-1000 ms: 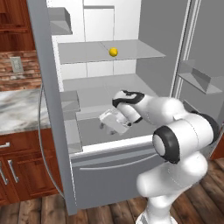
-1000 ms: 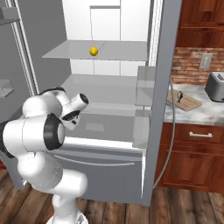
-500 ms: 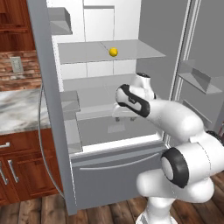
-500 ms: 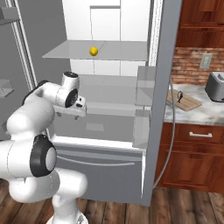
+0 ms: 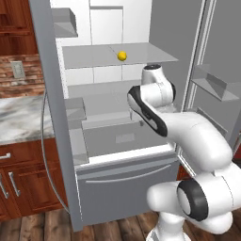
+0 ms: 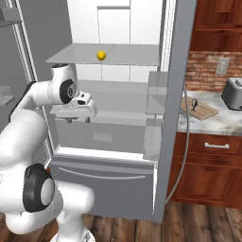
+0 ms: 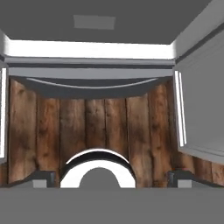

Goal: Retrieve a lemon from the fridge and place it on the cutting board with the fish.

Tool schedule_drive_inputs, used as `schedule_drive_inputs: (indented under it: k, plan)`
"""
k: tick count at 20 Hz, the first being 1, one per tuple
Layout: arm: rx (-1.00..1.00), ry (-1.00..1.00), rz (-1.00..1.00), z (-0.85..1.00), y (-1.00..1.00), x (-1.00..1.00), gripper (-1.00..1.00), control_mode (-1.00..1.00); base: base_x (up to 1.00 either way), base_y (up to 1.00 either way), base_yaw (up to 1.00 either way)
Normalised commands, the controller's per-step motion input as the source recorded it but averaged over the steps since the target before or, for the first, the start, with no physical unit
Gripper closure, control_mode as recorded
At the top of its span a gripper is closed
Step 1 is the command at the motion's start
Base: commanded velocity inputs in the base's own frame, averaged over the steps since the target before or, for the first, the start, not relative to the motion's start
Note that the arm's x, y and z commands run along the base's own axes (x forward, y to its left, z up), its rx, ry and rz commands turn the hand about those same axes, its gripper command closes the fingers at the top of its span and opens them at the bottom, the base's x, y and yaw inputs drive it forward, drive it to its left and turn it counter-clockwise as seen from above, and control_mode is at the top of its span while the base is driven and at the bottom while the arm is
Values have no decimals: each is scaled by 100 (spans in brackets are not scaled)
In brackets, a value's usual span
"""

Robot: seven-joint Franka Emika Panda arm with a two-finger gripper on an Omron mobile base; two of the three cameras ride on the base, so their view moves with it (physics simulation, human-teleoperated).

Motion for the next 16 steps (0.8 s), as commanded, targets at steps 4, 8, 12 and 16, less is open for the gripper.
schedule_drive_inputs:
  k: [4,8,12,16]
  plan:
    - [2,-12,-26,42,-18,-98,-100,-100,0,0,0]
    - [6,-18,-24,29,-16,-100,-100,-100,0,0,0]
    - [11,-10,-7,26,-1,-81,-100,-100,0,0,0]
    - [4,-2,7,32,0,-32,-100,-100,0,0,0]
